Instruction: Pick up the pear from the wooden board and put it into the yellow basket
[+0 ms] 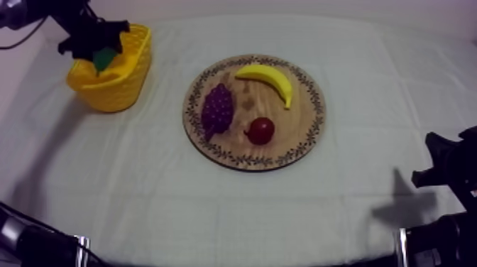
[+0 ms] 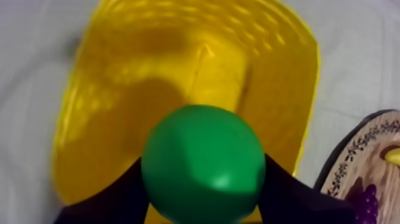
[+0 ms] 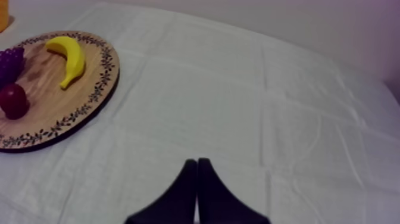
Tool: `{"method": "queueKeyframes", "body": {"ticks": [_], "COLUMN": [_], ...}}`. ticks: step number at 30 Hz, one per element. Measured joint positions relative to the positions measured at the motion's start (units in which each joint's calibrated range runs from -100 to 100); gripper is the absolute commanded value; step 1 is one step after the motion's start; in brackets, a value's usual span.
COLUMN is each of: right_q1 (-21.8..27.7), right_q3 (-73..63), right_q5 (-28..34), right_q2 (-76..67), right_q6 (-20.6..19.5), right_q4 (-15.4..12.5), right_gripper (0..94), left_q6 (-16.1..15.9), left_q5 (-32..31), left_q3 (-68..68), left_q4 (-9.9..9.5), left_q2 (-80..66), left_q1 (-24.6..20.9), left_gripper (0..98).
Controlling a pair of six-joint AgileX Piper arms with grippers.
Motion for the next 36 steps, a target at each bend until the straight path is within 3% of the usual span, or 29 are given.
{"method": "queueKeyframes", "body": {"ticks": [9, 20, 22, 25, 28, 30, 36], "right_q1": [0.00, -0.17, -0.22, -0.26, -0.26, -0.29, -0.34], "right_q3": [0.00, 0.00, 0.00, 0.00, 0.00, 0.00, 0.00], "right_q5": [0.02, 0.02, 0.02, 0.02, 0.02, 0.02, 0.02], "right_q2": [0.00, 0.00, 0.00, 0.00, 0.00, 0.00, 0.00], "right_q6": [0.00, 0.00, 0.00, 0.00, 0.00, 0.00, 0.00], "right_q4": [0.00, 0.00, 0.00, 0.00, 0.00, 0.00, 0.00], "right_gripper": [0.3, 0.3, 0.3, 0.3, 0.3, 0.3, 0.3], "left_q6": [-1.28, -3.03, -3.16, -3.21, -2.76, -2.39, 0.68], "left_q5": [-0.57, -2.11, -3.04, -4.15, -4.94, -5.54, -5.71], "left_q3": [-10.46, -16.97, -16.17, -14.19, -10.94, -8.04, 1.87], "left_q4": [2.27, 4.58, 4.82, 4.63, 3.52, 2.49, -0.75], "left_q2": [13.95, 21.83, 21.02, 19.39, 16.32, 13.15, 0.07], "left_q1": [-1.00, -1.76, -2.09, -2.26, -1.64, -0.98, 0.88], "left_gripper": [55.9, 74.3, 74.0, 58.4, 25.8, 12.7, 1.6]}}
